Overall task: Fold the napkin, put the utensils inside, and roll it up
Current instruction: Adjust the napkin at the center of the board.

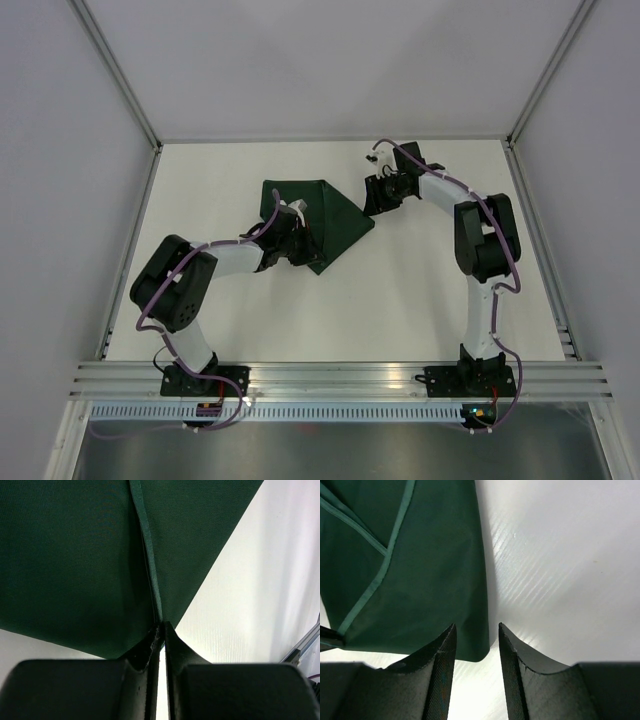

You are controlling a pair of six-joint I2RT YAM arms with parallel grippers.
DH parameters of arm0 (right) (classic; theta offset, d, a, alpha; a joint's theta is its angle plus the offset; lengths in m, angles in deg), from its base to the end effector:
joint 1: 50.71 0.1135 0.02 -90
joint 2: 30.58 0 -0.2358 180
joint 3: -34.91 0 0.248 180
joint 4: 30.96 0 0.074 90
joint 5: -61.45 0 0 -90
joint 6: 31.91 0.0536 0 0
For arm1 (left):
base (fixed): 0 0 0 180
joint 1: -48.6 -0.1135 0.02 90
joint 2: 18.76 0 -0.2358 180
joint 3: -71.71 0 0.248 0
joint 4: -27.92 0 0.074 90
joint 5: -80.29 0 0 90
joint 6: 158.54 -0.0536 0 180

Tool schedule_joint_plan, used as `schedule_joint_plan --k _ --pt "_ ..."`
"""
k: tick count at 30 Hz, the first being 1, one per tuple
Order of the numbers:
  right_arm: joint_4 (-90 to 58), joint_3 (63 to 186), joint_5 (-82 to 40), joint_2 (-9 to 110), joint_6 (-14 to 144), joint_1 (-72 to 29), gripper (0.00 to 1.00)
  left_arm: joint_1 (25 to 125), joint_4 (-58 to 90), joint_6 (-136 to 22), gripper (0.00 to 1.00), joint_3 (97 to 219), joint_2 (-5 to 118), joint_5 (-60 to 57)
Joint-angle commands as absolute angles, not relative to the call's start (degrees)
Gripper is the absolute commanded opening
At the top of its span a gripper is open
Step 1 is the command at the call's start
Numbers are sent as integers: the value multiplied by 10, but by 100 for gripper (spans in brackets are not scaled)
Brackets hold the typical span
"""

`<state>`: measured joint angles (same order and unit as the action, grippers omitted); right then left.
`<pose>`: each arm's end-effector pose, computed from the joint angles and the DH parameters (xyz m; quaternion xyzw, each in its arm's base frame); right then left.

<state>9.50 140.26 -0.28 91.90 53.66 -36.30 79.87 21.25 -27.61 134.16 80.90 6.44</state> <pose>0.4282 0.1362 0.1370 -0.2196 0.9075 0.2572 0.2492 0.2893 -0.1931 0.1090 -0.0219 0.9124 -0.3329 0.2372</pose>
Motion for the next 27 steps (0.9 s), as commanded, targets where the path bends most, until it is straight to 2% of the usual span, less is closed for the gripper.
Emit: schedule_joint_plan --k 1,11,27 --pt "97 1427 -24 928 509 -359 46 802 215 -279 11 1360 813 57" --pt "99 1386 -32 920 477 -344 45 802 197 -287 12 1371 811 51" --pt "125 1278 -1 830 443 -339 42 798 144 -316 18 1405 797 22"
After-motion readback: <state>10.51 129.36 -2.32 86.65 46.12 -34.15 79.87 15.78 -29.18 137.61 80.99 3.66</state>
